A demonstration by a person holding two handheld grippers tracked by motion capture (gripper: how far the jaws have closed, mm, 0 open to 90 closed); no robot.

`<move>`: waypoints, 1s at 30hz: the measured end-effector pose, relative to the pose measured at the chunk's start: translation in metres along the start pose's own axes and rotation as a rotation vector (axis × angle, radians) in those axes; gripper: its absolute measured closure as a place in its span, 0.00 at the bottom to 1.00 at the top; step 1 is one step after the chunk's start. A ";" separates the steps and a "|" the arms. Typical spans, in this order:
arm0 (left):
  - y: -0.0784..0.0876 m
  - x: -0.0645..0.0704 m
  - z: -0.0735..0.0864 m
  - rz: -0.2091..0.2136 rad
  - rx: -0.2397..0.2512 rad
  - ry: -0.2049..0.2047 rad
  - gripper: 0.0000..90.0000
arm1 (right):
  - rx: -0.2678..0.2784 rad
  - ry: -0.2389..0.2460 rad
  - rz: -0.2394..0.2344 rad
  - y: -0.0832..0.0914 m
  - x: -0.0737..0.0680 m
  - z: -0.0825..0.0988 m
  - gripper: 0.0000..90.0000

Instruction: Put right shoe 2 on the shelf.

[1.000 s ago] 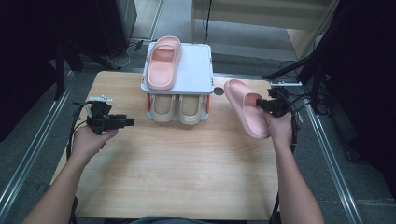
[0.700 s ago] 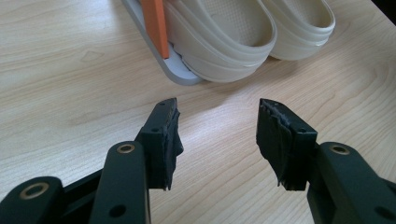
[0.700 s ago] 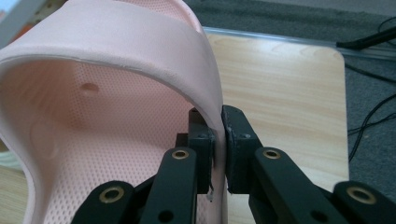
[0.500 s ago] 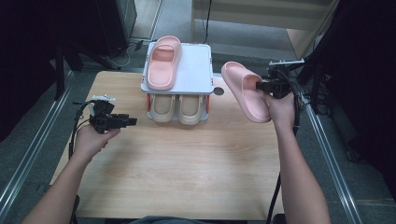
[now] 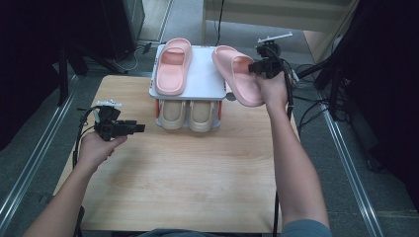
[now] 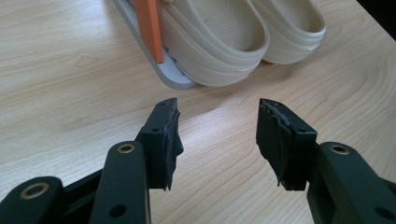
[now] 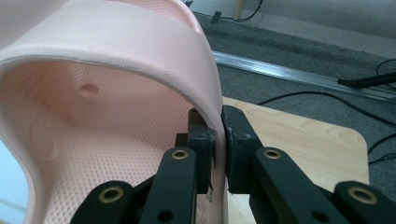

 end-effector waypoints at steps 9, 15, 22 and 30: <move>-0.001 0.003 0.003 0.007 -0.009 -0.024 0.55 | -0.038 0.018 0.036 -0.028 -0.018 -0.023 0.93; -0.001 0.004 0.002 0.020 -0.003 -0.026 0.55 | -0.057 0.022 0.068 -0.044 -0.024 -0.033 0.92; -0.002 0.007 0.002 0.033 -0.009 -0.046 0.55 | -0.079 0.018 0.120 -0.063 -0.030 -0.040 0.89; -0.002 0.007 0.003 0.032 -0.011 -0.048 0.55 | -0.045 0.012 0.102 -0.071 -0.047 -0.046 0.78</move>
Point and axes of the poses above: each handheld gripper's, and its own axes: y roughly backward along the jaws, z roughly out of its underside, x roughly to its right, the point moved 10 cm from there along -y, roughly forward along the jaws, and after that the axes turned 12 degrees about -z, right-handed, at the moved point
